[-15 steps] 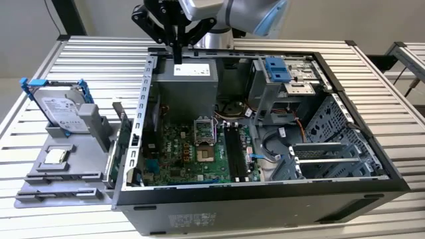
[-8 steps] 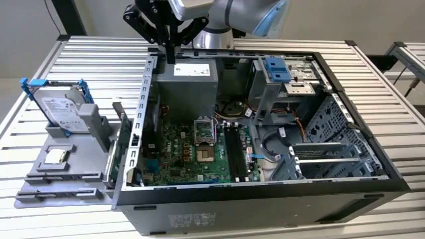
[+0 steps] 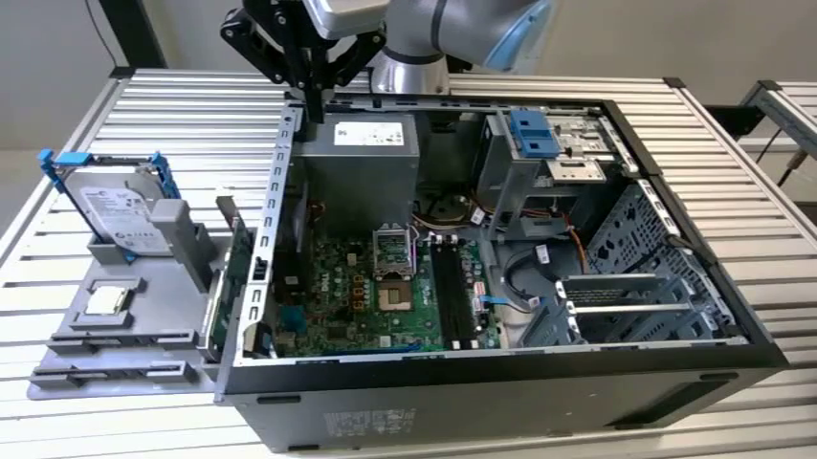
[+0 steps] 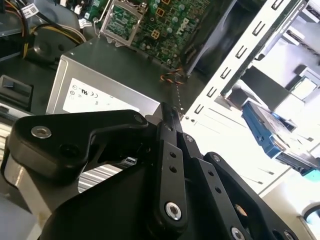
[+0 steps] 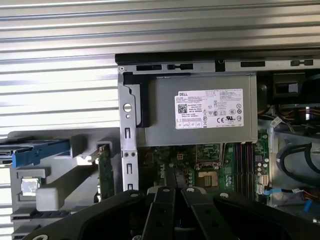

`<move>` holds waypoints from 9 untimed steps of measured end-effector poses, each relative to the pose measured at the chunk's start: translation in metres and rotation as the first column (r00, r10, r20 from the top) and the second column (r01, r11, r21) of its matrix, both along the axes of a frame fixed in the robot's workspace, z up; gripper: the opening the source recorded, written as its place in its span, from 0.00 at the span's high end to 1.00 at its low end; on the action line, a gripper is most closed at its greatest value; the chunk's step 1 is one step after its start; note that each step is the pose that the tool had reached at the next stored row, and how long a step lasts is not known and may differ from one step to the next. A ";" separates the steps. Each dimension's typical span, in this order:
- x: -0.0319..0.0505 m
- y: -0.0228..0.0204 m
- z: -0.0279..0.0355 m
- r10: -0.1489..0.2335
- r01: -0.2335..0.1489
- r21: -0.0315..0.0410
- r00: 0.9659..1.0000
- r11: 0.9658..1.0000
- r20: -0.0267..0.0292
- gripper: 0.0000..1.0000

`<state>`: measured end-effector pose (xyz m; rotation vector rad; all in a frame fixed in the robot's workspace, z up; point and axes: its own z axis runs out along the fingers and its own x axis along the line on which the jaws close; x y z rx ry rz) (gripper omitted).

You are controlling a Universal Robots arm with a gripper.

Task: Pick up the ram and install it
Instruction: 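Reach for the ram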

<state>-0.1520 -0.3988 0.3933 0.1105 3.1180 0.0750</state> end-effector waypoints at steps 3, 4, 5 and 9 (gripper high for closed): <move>-0.0053 0.0000 0.0000 0.000 0.000 0.000 1.000 1.000 0.000 1.00; -0.0073 0.0000 0.0000 0.000 0.000 0.000 1.000 1.000 0.000 1.00; -0.0093 0.0000 0.0000 0.000 0.000 0.000 1.000 1.000 0.000 1.00; -0.0173 0.0000 0.0000 0.000 0.000 0.000 1.000 1.000 0.000 1.00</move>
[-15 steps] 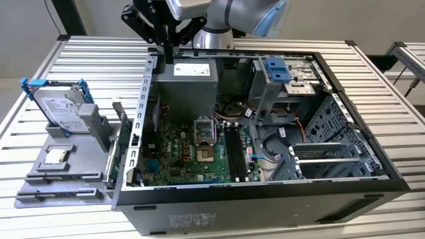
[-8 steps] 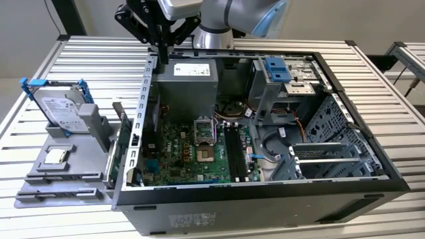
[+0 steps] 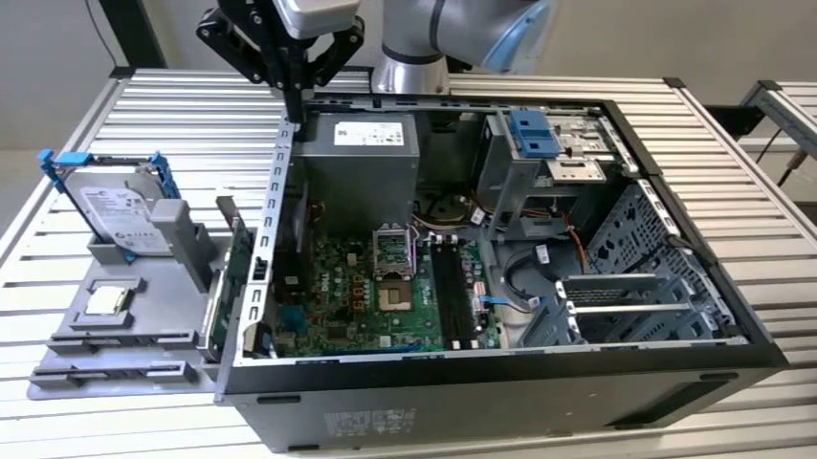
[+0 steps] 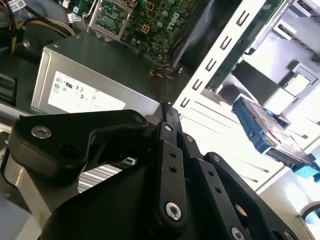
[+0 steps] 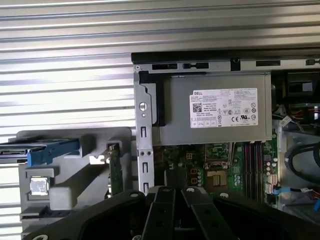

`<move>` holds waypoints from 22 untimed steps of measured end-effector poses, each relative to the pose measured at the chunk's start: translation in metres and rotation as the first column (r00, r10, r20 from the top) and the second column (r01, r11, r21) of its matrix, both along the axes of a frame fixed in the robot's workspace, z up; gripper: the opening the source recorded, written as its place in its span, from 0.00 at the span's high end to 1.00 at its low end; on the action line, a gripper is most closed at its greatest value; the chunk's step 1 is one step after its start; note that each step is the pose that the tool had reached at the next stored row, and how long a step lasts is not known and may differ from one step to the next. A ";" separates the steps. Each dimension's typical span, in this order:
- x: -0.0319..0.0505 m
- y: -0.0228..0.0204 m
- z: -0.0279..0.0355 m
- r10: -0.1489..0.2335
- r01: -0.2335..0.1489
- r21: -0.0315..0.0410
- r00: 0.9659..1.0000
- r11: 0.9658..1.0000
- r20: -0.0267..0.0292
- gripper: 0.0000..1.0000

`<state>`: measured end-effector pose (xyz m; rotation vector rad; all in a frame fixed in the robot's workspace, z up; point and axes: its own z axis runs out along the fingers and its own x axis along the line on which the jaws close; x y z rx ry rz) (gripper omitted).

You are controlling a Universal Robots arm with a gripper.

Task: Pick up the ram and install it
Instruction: 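Reach for the ram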

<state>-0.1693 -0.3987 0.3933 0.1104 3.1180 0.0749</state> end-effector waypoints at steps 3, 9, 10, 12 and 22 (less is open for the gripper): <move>-0.0062 0.0000 0.0000 0.000 0.000 0.000 1.000 1.000 0.000 1.00; -0.0179 0.0000 0.0000 0.000 0.000 0.000 1.000 1.000 0.000 1.00; -0.0199 0.0000 0.0000 0.000 0.000 0.000 1.000 1.000 0.000 1.00; -0.0240 0.0000 0.0000 0.000 0.000 0.000 1.000 1.000 0.000 1.00; -0.0437 0.0000 0.0000 0.000 0.000 0.000 1.000 1.000 0.000 1.00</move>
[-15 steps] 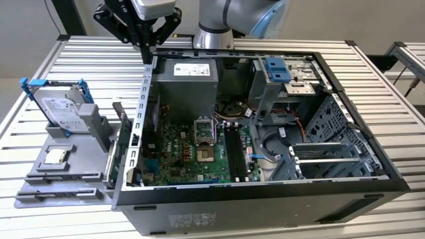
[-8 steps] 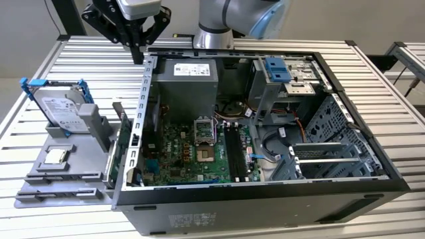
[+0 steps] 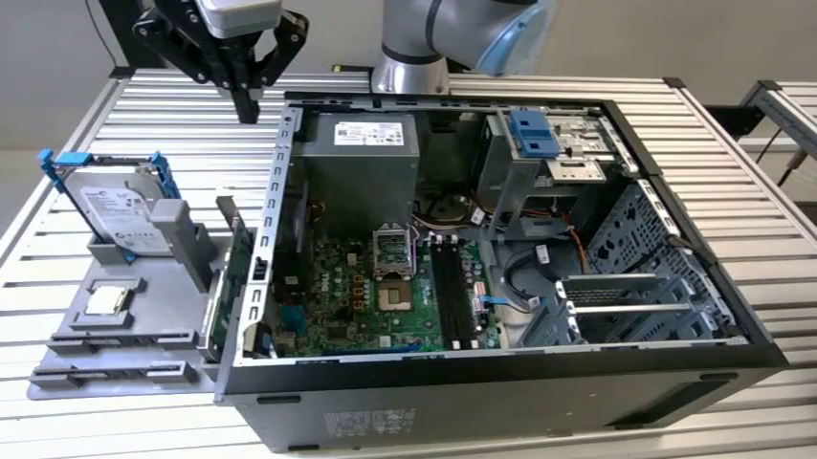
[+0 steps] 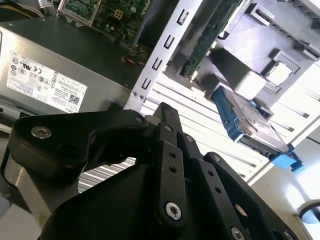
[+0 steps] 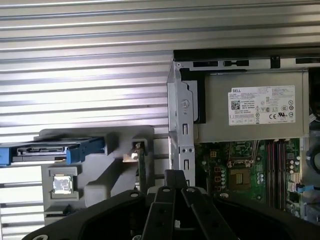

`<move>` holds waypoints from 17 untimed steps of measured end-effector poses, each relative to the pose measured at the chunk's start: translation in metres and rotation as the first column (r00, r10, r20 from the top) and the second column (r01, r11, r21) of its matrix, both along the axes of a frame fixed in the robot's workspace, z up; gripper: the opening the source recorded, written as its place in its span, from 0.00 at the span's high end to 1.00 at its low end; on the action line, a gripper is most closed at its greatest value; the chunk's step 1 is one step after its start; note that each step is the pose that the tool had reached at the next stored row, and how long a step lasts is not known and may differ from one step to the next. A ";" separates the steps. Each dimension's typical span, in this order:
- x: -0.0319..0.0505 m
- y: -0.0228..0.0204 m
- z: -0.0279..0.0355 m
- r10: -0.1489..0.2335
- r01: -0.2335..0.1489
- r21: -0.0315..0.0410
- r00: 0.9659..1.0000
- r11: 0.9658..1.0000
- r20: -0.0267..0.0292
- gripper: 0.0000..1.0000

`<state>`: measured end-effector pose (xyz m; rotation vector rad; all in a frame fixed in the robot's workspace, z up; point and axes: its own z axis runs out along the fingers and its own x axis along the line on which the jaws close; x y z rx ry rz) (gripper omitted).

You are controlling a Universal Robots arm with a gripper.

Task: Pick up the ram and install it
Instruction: 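Reach for the ram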

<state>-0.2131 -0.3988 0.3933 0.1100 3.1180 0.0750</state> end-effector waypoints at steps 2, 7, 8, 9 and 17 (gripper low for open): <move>-0.0038 0.0000 0.0000 0.000 0.000 0.000 1.000 1.000 0.000 1.00; -0.0132 0.0000 0.0000 0.000 0.000 0.000 1.000 1.000 0.000 1.00; -0.0152 0.0000 0.0000 0.000 0.000 0.000 1.000 1.000 0.000 1.00; -0.0170 0.0000 0.0000 0.000 0.000 0.000 1.000 1.000 0.000 1.00; -0.0325 0.0000 0.0000 0.000 0.000 0.000 1.000 1.000 0.000 1.00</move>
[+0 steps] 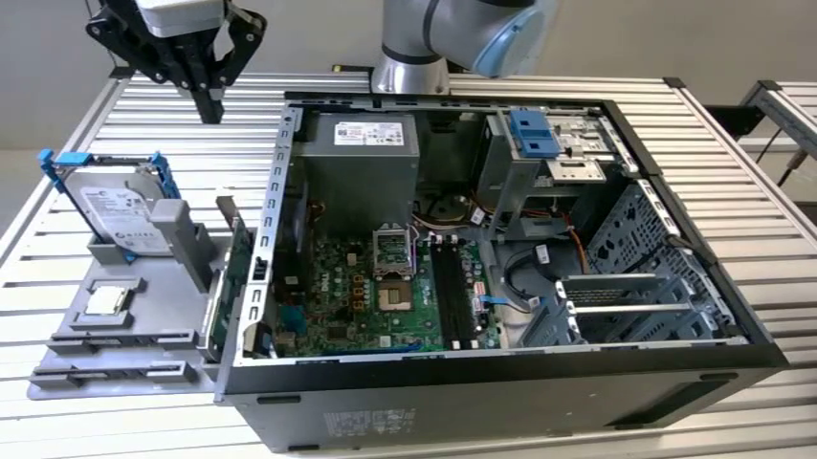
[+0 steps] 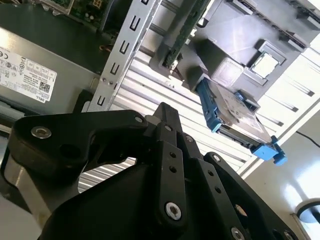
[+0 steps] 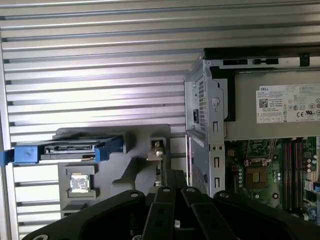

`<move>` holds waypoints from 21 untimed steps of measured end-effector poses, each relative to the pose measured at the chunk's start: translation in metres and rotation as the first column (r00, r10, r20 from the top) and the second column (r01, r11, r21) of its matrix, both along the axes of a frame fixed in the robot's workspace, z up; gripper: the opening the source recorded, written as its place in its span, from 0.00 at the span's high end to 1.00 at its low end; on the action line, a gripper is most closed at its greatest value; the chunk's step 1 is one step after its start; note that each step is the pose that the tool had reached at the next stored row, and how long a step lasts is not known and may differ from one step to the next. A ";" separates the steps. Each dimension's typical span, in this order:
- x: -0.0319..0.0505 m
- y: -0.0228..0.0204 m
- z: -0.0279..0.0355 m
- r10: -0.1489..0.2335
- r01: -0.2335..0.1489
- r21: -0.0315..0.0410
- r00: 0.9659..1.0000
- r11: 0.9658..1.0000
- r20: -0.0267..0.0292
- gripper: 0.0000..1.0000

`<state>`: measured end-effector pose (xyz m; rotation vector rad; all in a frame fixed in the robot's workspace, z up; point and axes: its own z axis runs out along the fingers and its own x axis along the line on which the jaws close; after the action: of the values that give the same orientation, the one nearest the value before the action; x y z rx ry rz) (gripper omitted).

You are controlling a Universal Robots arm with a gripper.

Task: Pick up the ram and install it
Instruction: 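Reach for the ram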

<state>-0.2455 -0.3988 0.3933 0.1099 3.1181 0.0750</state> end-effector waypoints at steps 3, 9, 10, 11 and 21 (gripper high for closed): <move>-0.0060 0.0000 0.0000 0.000 0.000 0.000 1.000 1.000 0.000 1.00; -0.0184 0.0000 0.0000 0.000 0.000 0.000 1.000 1.000 0.000 1.00; -0.0209 0.0000 0.0000 0.000 0.000 0.000 1.000 1.000 0.000 1.00; -0.0232 0.0000 0.0000 0.000 0.000 0.000 1.000 1.000 0.000 1.00; -0.0490 0.0000 0.0000 0.000 0.000 0.000 1.000 1.000 0.000 1.00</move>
<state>-0.2945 -0.3987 0.3933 0.1095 3.1181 0.0749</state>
